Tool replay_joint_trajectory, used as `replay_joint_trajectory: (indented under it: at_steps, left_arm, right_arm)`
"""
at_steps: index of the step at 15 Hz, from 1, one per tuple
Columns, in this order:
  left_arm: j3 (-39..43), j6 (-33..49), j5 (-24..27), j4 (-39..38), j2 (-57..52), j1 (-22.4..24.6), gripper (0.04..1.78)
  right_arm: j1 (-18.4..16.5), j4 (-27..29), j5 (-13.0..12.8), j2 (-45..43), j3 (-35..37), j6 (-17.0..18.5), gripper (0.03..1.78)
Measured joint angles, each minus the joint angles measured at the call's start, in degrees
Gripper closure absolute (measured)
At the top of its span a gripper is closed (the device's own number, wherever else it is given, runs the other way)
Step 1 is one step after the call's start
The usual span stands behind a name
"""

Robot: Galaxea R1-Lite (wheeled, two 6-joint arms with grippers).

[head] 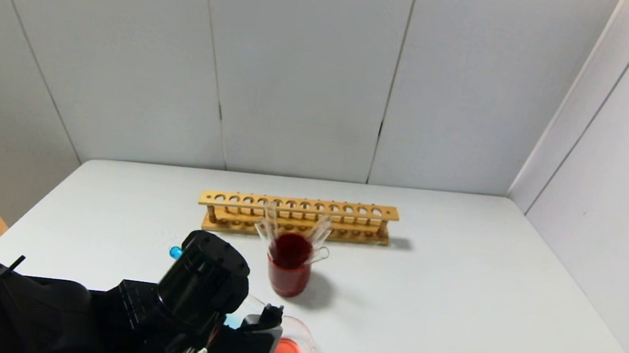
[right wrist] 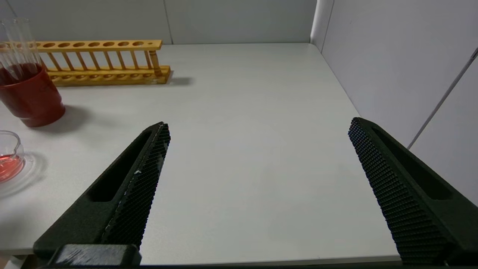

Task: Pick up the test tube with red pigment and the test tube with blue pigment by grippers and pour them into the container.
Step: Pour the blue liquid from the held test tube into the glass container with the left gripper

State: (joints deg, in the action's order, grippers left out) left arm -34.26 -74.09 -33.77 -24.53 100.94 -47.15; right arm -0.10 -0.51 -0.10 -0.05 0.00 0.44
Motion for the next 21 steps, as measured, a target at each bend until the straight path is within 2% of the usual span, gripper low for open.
replay_joint_trajectory:
  at_steps: [7,11,21]
  left_arm:
    - [-1.4,-0.7,-2.3,-0.2,2.5,-3.2,1.52]
    - [-1.5,-0.7,-4.5,-0.2,3.6,-3.4,1.52]
    - [-1.9,-2.2,-5.5,-0.1,5.6,-3.0,1.52]
  right_arm:
    - [0.0,0.0,0.0,0.0,0.0,0.0,0.07]
    - [0.0,0.0,0.0,0.0,0.0,0.0,0.07]
    - [0.0,0.0,0.0,0.0,0.0,0.0,0.07]
